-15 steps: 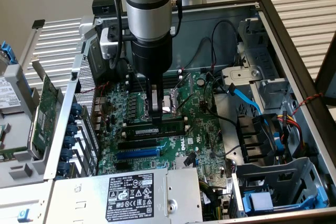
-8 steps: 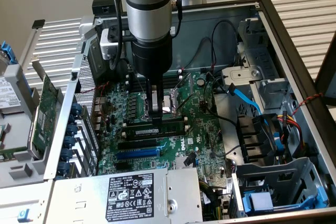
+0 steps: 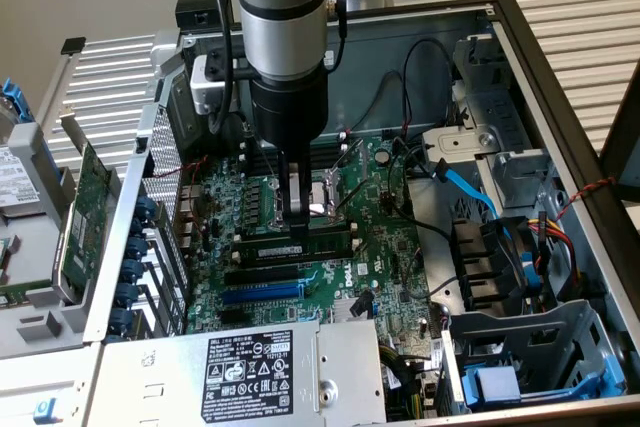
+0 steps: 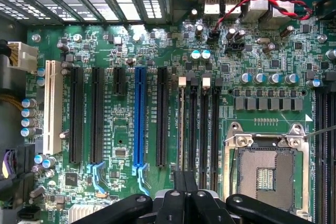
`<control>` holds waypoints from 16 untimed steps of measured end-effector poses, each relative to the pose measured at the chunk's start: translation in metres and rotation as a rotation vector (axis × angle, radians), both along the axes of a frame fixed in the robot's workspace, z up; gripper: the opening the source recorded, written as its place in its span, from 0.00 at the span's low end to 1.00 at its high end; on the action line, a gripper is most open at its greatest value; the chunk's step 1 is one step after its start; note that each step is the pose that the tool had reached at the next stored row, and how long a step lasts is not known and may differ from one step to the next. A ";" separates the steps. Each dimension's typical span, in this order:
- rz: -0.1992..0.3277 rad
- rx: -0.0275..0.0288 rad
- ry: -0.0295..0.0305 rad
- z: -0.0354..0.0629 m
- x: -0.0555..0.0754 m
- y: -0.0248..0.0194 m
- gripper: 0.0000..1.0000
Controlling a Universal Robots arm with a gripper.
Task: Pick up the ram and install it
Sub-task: 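Press down the ram until it locks into place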
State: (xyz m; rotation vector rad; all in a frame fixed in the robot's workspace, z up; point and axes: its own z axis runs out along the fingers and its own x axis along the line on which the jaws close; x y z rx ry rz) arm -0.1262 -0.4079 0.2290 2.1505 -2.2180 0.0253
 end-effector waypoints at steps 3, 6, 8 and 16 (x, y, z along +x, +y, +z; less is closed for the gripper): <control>0.000 0.0000 0.0000 0.0000 0.000 -0.0003 0.11; 0.001 0.0000 -0.0001 -0.0001 0.000 -0.0003 0.11; 0.000 -0.0001 -0.0004 -0.0002 -0.001 -0.0003 0.11; 0.001 0.0005 -0.0041 -0.0027 -0.002 -0.0004 0.11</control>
